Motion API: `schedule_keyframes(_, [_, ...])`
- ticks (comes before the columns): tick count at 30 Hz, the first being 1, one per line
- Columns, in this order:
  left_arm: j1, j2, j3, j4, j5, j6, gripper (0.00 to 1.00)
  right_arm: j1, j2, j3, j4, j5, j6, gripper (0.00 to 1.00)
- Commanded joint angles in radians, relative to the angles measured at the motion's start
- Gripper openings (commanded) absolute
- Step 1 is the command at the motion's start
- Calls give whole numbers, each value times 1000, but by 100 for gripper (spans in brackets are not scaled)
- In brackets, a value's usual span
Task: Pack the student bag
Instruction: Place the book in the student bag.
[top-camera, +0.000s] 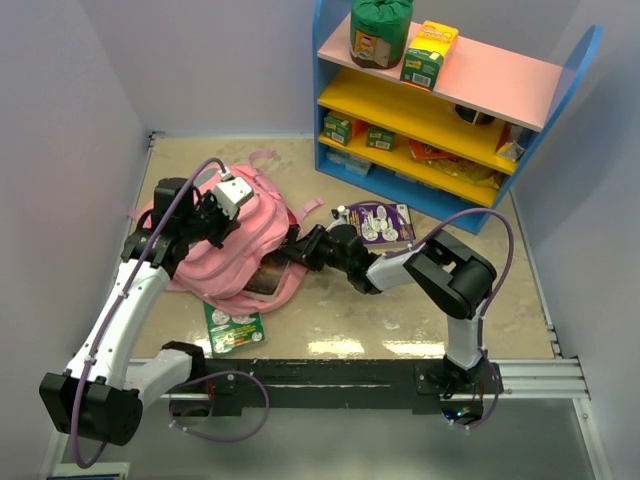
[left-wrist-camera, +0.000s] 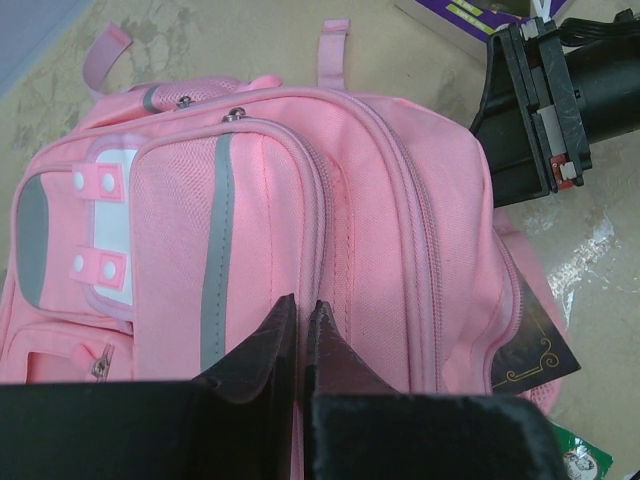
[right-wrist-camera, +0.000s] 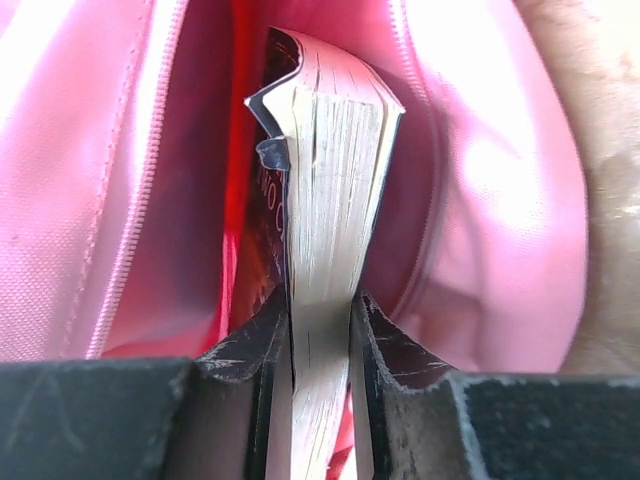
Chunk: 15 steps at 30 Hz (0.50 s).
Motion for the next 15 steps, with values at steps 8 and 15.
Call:
schedule_keyframes(8, [0, -48, 37, 100, 74, -17, 0, 24, 93, 45, 423, -47, 100, 0])
schedule_keyframes(15, [0, -42, 53, 93, 82, -25, 0, 77, 140, 251, 285, 155, 32, 0])
